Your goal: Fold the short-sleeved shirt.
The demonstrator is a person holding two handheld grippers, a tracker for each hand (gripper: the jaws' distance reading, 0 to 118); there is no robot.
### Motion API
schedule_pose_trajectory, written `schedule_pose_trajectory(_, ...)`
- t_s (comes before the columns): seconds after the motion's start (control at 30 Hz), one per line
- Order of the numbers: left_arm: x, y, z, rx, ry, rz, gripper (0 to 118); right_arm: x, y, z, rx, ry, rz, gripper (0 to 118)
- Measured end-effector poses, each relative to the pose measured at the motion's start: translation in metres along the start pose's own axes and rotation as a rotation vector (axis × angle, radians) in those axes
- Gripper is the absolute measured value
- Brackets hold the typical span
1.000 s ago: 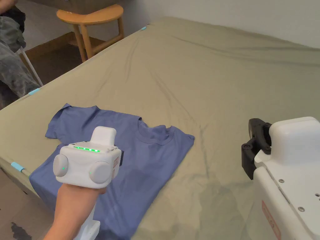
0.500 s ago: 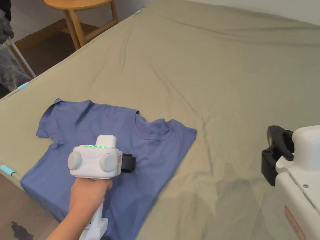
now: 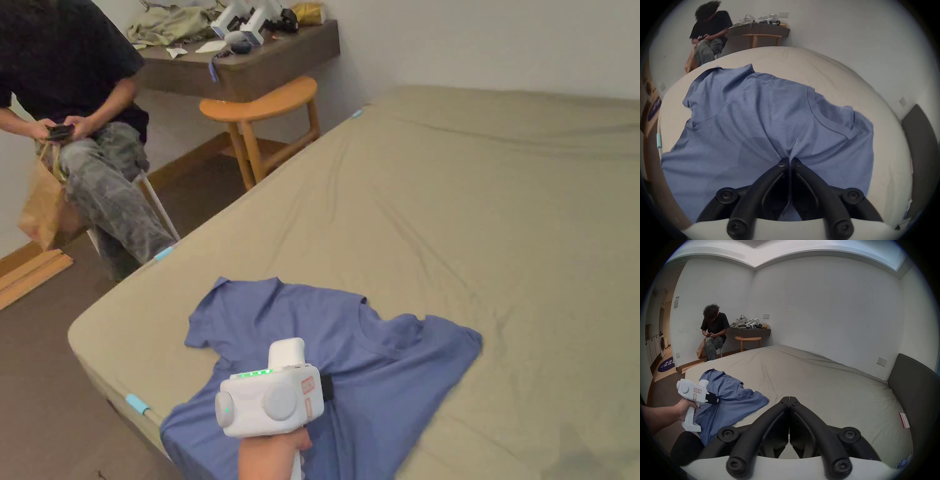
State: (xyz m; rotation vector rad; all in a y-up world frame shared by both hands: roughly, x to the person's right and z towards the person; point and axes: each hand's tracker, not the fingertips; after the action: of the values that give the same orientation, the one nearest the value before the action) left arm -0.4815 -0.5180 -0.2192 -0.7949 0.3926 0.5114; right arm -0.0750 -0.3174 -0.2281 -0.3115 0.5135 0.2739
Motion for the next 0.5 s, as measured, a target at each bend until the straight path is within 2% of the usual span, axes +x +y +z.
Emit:
schedule_pose_trajectory(0.13,-0.004,0.007,0.039,0.174,-0.034,0.025,0,0.005,0.007,0.018,0.026,-0.011,-0.015,1)
schedule_pose_trajectory(0.2,0.008,0.01,0.066,0.223,-0.121,0.03,0,0.006,0.011,0.026,0.04,-0.018,-0.015,1)
schedule_pose_trajectory(0.27,0.02,0.012,0.096,0.322,-0.099,-0.001,0,0.008,0.015,0.036,0.06,-0.027,-0.015,1)
schedule_pose_trajectory(0.5,0.046,0.028,0.194,0.506,-0.245,-0.032,0,0.013,0.027,0.076,0.132,-0.038,-0.04,1)
